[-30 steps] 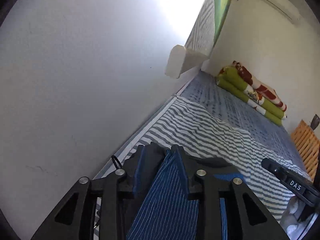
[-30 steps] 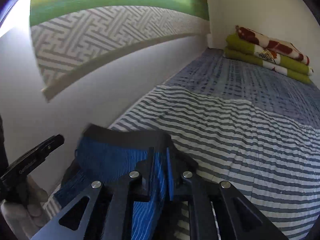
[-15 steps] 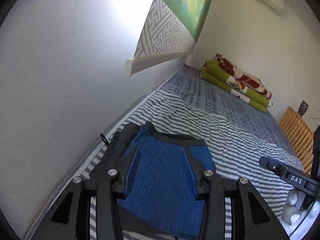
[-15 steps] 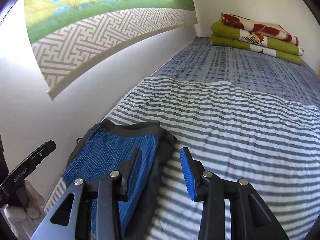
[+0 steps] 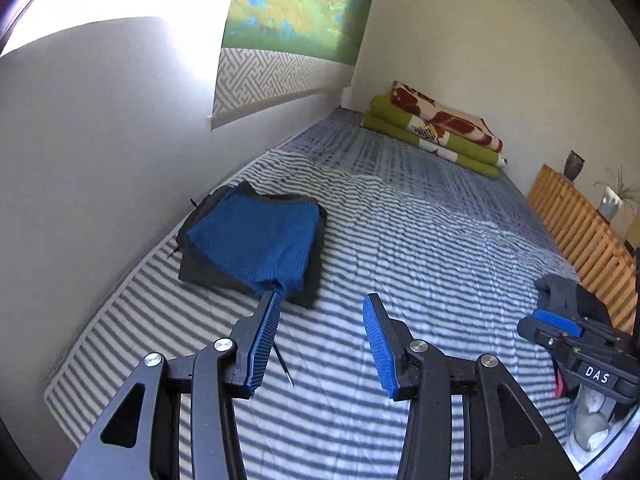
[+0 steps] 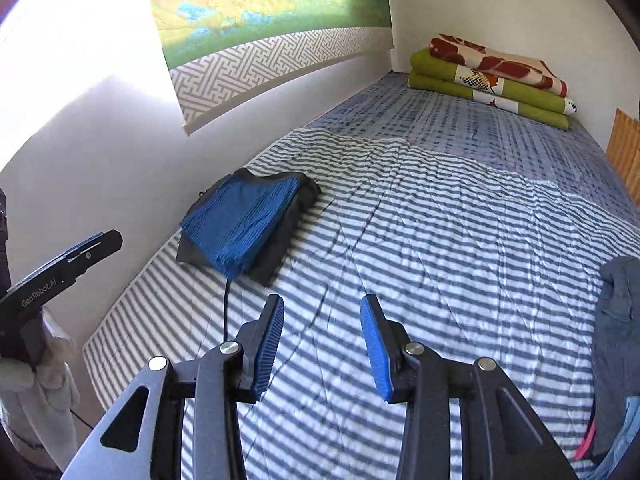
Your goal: Fold small clothes
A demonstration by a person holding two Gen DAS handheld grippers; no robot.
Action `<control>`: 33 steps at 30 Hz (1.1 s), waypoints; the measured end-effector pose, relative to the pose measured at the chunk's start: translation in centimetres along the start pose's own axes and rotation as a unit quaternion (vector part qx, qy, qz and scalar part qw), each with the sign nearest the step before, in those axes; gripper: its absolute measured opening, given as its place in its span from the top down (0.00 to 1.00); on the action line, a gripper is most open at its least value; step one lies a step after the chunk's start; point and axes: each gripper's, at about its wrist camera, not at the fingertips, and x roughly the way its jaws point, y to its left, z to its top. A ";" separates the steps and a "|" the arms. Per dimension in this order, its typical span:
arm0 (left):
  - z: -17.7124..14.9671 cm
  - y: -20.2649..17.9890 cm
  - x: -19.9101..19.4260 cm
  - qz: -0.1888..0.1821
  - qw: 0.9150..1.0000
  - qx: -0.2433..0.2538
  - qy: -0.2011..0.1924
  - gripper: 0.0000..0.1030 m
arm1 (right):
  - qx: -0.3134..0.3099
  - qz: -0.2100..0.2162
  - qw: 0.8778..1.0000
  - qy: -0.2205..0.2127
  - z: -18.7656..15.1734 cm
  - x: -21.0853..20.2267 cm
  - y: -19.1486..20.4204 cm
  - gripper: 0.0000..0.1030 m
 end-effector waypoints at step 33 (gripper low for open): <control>-25.8 -12.5 -27.6 -0.013 0.998 0.055 -0.025 0.09 | 0.019 -0.073 0.996 -0.055 -28.8 -24.9 0.4 0.56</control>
